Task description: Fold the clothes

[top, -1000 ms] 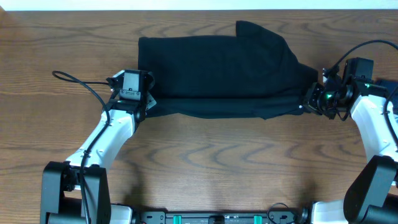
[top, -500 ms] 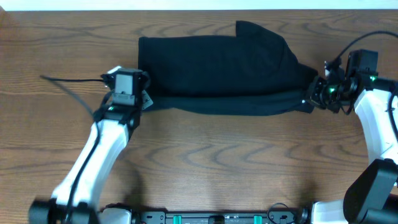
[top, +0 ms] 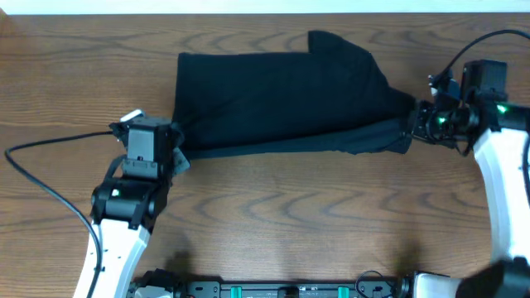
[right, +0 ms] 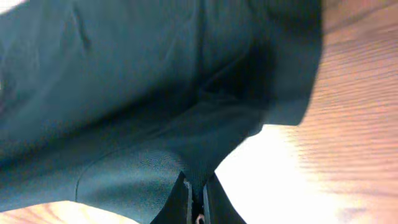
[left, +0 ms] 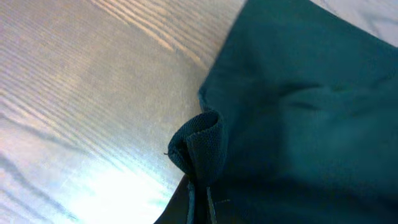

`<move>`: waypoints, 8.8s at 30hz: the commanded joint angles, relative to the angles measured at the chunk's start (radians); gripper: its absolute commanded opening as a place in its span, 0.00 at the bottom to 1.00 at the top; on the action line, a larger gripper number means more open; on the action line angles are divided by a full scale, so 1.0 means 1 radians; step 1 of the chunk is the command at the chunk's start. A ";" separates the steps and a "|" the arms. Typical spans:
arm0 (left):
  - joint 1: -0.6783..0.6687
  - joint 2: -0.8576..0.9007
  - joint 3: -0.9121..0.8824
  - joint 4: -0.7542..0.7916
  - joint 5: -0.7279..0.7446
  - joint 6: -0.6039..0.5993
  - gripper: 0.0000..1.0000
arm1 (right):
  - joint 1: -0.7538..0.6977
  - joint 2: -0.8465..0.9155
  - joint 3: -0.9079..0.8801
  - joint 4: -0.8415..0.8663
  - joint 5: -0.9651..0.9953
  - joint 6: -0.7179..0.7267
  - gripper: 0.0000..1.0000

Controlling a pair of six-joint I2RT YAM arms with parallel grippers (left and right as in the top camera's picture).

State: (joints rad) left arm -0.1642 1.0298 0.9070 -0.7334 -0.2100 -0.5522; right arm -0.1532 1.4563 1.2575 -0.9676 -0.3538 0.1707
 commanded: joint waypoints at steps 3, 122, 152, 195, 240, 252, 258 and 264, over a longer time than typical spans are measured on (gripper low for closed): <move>-0.040 -0.076 0.021 -0.052 -0.027 -0.003 0.06 | 0.004 -0.165 0.025 -0.048 0.070 -0.023 0.01; 0.115 0.726 0.341 0.357 0.008 0.186 0.86 | 0.225 0.803 0.608 0.112 0.042 -0.233 0.99; 0.161 1.071 0.392 0.632 0.125 0.140 0.80 | 0.252 0.869 0.608 0.433 0.095 -0.227 0.88; 0.160 1.071 0.391 0.581 0.177 0.129 0.06 | 0.275 1.030 0.609 0.613 0.047 -0.095 0.01; 0.127 0.793 0.425 0.420 0.173 0.167 0.06 | 0.179 0.651 0.615 0.154 -0.050 -0.240 0.01; 0.115 0.707 0.425 0.336 0.082 0.167 0.06 | 0.178 0.574 0.615 -0.065 -0.008 -0.256 0.01; 0.121 0.709 0.425 0.279 0.042 0.188 0.06 | 0.183 0.565 0.615 -0.180 -0.020 -0.290 0.02; 0.119 0.709 0.425 0.201 0.098 0.188 0.06 | 0.183 0.565 0.609 -0.284 -0.008 -0.261 0.01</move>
State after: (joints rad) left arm -0.0494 1.7447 1.3144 -0.5140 -0.1223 -0.3836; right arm 0.0231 2.0502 1.8698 -1.2354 -0.3660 -0.0948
